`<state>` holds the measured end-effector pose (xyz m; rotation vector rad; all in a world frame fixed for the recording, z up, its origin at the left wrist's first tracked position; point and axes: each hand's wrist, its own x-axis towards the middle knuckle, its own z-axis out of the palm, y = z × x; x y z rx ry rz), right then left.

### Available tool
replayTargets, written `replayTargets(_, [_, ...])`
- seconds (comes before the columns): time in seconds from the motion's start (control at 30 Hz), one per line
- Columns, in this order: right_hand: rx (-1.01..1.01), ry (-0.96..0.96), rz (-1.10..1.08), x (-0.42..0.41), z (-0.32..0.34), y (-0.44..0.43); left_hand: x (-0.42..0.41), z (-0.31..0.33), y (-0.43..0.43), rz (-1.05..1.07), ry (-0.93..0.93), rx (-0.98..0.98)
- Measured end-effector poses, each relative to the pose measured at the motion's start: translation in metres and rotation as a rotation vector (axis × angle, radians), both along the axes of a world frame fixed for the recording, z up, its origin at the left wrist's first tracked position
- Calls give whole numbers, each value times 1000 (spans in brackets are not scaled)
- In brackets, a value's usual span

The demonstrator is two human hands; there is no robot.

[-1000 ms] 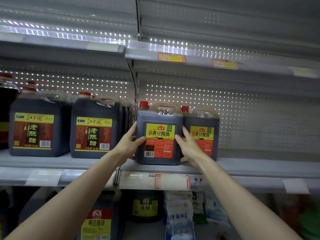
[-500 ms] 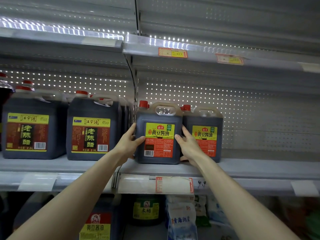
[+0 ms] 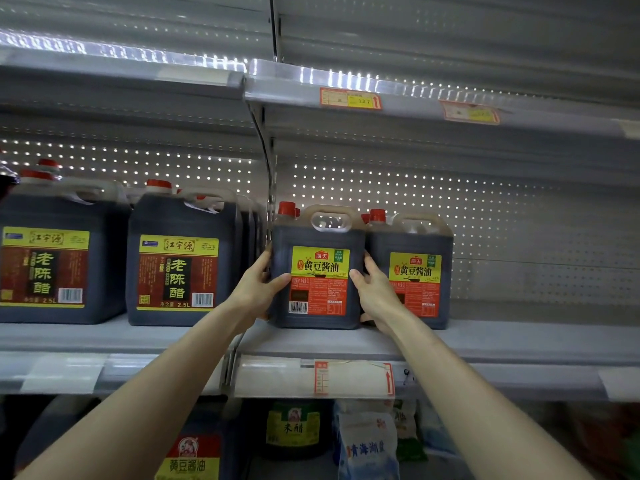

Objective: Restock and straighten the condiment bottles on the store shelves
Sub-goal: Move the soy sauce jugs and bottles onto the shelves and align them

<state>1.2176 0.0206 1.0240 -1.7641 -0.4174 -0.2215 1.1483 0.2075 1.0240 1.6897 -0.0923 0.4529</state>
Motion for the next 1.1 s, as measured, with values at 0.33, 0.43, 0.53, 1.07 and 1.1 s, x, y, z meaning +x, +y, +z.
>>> replayTargets(0.33, [-48, -10, -41, 4, -1, 6, 6, 0, 2, -1, -15, 9])
replayTargets(0.43, [-59, -13, -51, 5, -1, 7, 7, 0, 3, -4, -26, 13])
replayTargets(0.53, [-66, -11, -59, 6, 1, 7, 9, 1, 4, -6, -38, 15])
replayTargets(1.07, [-57, -1, -65, 12, -1, 10, 17, -1, 8, -9, -41, 9])
replayTargets(1.1, [-57, -5, -65, 13, -1, 10, 17, 0, 7, -11, -40, 10])
